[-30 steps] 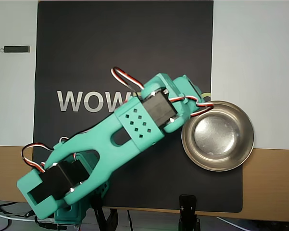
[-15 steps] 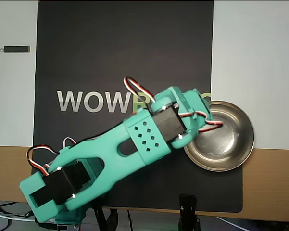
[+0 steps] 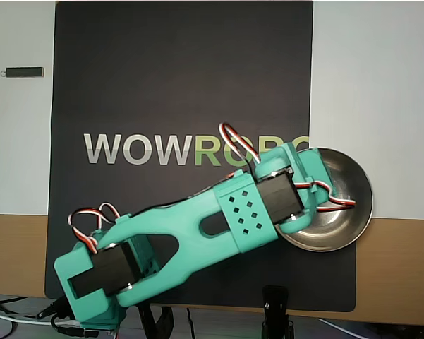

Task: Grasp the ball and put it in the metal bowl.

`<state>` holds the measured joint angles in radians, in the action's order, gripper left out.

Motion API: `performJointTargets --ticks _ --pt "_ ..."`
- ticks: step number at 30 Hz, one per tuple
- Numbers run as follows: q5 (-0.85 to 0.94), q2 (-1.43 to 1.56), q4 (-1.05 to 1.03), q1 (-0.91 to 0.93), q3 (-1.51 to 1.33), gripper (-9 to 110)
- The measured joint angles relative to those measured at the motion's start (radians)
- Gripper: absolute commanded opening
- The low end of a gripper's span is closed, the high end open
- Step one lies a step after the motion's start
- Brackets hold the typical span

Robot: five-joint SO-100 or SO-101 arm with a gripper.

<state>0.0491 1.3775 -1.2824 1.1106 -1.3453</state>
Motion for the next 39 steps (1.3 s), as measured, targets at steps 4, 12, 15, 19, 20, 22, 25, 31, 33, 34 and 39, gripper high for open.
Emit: performJointTargets --ticks 4,12,15,19,20,22,25,31,33,34,39 --pt "0.000 0.000 0.000 0.034 0.000 3" --pt "-0.008 -0.006 0.000 0.051 0.002 3" --pt "-0.002 -0.021 0.000 0.041 0.002 3" --pt "-0.003 -0.051 0.000 0.046 0.002 3" --pt "0.000 -0.055 0.000 0.041 0.002 3" --pt "-0.002 -0.061 0.000 0.043 0.002 3" --pt "-0.005 -0.061 0.000 0.052 0.002 3" --pt "-0.002 -0.061 0.000 0.051 0.002 3" --pt "-0.002 -0.061 0.000 0.051 0.002 3" --pt "-0.002 -0.061 0.000 0.051 0.002 3" --pt "-0.002 -0.061 0.000 0.051 0.002 3"
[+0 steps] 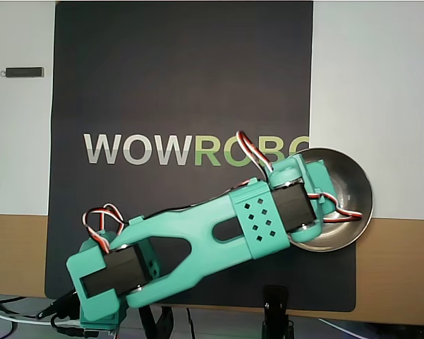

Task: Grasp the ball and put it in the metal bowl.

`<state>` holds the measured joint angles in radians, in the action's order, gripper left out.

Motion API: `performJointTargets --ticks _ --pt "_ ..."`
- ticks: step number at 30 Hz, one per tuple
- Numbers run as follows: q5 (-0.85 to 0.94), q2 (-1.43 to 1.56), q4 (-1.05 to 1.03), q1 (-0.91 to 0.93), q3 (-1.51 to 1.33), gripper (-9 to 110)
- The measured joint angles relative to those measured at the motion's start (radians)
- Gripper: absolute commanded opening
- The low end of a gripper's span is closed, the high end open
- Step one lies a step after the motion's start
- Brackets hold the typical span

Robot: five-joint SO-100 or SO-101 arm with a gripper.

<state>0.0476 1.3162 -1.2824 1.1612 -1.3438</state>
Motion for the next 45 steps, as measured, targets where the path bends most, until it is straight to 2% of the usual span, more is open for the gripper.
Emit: performJointTargets --ticks 13,18,20,45 --pt "0.000 0.000 0.000 0.000 0.000 3" --pt "0.000 0.000 0.000 0.000 0.000 22" --pt "0.000 0.000 0.000 0.000 0.000 25" --pt "0.000 -0.002 0.000 0.000 0.000 26"
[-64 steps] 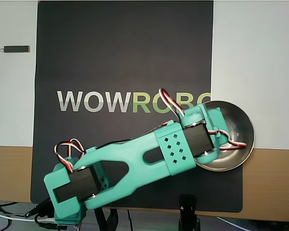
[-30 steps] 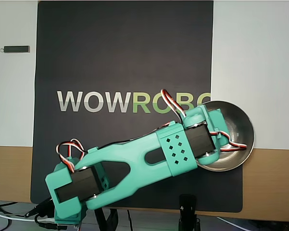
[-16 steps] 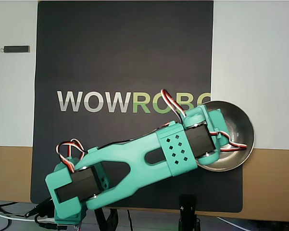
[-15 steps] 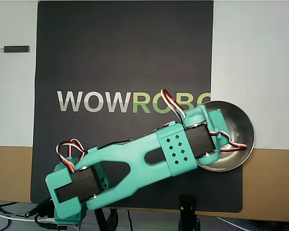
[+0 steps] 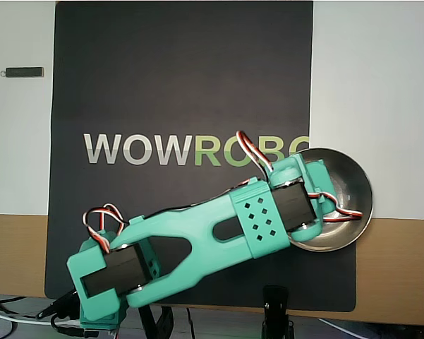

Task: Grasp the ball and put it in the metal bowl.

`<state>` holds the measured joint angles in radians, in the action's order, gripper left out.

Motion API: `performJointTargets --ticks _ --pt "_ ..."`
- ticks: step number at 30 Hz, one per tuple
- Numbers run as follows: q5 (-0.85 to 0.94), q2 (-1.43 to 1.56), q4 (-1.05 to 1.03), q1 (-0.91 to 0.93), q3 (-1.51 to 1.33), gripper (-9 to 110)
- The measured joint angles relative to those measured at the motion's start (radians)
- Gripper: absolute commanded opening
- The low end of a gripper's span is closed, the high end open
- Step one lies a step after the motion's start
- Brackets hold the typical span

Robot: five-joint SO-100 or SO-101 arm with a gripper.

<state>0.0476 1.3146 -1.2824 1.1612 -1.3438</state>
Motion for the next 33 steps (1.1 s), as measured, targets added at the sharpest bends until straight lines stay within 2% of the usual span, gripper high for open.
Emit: performJointTargets --ticks 29,30,33 --pt "-0.006 0.000 0.040 0.000 0.000 27" --pt "-0.006 0.000 0.040 0.000 0.000 28" --pt "-0.006 0.000 0.040 0.000 0.000 41"
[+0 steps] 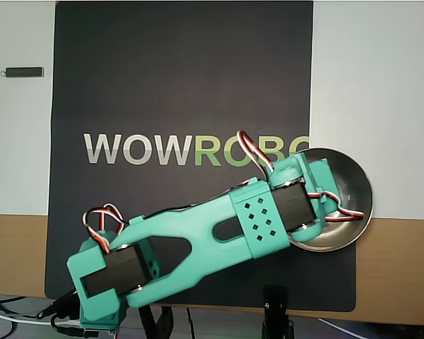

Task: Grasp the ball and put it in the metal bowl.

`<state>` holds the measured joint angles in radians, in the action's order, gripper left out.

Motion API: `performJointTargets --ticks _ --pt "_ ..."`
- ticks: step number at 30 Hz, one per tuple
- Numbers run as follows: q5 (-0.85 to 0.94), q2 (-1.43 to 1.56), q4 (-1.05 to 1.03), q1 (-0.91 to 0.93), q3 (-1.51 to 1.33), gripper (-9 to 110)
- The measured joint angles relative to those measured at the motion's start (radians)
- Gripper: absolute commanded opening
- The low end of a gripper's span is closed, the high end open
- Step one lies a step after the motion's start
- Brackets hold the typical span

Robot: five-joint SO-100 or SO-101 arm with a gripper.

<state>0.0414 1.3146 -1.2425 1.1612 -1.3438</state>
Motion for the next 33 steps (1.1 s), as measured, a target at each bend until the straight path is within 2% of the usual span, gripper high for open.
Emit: performJointTargets --ticks 2,33 --pt "0.000 0.000 0.000 0.000 0.000 45" --pt "0.000 -0.071 0.006 0.000 0.000 45"
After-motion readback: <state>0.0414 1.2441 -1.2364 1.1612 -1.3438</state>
